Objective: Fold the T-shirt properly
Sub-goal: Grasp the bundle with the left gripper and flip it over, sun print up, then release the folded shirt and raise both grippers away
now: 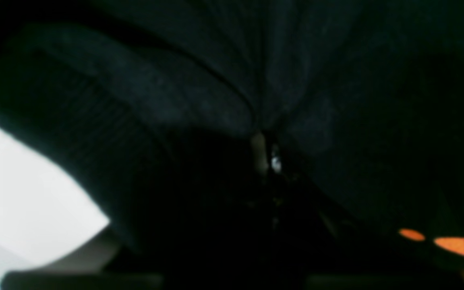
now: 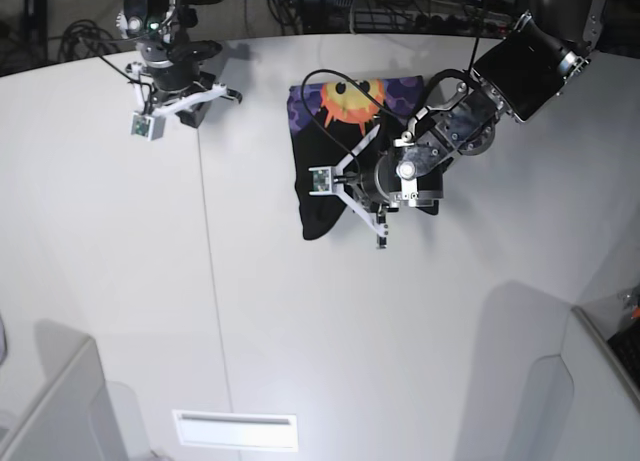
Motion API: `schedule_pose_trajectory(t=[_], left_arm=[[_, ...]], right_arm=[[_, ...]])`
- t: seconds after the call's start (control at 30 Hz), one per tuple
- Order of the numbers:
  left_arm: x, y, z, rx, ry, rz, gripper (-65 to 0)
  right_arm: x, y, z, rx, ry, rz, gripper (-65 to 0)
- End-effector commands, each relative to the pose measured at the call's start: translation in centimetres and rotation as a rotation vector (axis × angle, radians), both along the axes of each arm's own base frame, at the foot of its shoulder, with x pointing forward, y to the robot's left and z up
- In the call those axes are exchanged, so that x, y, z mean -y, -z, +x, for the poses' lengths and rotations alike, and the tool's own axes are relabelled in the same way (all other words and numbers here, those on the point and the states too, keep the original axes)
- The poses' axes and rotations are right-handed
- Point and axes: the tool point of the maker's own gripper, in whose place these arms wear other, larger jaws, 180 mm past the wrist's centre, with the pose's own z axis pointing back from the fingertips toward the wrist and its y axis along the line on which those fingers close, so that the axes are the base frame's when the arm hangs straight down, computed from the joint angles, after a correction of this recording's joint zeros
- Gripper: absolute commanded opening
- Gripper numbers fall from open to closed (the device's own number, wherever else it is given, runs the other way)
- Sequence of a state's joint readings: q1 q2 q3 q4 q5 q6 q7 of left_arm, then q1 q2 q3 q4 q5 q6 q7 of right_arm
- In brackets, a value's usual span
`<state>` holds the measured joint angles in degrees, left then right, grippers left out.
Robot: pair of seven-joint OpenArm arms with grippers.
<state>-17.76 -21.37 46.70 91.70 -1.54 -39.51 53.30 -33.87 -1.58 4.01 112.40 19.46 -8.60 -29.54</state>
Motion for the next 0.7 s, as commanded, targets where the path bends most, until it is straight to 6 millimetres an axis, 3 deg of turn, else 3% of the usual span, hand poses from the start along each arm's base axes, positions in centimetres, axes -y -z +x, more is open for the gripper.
schedule_pose_trajectory(t=[0.0,0.33,0.5,0.67], left_arm=[[0.4,-0.3,0.1,0.0,0.012,-0.015,-65.0],[0.4,-0.7,0.6,0.011,0.009,-0.016,-63.8],[0.3,-1.2,1.3,0.029,0.009,-0.013,-44.1],[0.6,-2.6,2.6,0.071,0.016,-0.021,-33.2]], right_arm=[[0.2,-0.8,0.6,0.037,0.007,-0.007,-65.0],[0.2,-0.8,0.6,0.037,0.007,-0.007,-65.0],[0.2,-0.8,0.6,0.037,0.007,-0.007,-65.0],[0.2,-0.8,0.6,0.037,0.006,-0.006,-65.0]])
